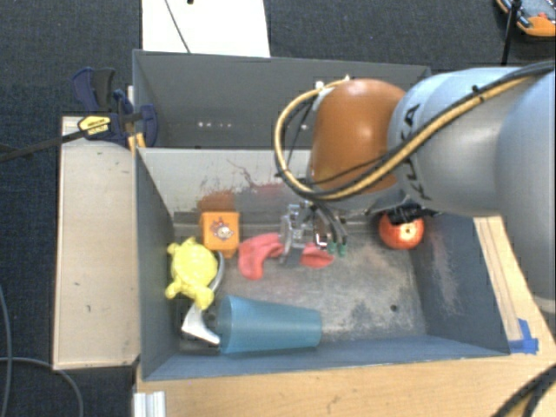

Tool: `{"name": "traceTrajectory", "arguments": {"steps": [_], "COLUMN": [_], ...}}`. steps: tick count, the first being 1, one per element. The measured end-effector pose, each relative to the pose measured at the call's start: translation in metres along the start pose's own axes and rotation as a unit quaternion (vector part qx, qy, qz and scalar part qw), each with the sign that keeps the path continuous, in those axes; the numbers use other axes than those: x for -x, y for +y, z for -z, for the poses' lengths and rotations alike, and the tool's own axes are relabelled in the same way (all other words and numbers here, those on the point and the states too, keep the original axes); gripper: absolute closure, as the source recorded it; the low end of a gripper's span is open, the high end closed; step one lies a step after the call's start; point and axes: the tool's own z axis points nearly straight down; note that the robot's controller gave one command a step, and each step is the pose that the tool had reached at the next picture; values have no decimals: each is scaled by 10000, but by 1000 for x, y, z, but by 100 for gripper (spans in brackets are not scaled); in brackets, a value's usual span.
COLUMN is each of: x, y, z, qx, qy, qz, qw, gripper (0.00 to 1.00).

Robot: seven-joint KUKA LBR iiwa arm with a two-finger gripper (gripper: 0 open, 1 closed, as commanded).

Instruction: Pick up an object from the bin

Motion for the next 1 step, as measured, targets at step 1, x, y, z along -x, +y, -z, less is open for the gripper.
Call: {"name": "traceTrajectory", "arguments": {"steps": [1], "x": [-3], "y": [12], "z": [70], "qx": [8], "qy": [-31], "qz": [-51], "qw": [10000], "gripper": [100]}}
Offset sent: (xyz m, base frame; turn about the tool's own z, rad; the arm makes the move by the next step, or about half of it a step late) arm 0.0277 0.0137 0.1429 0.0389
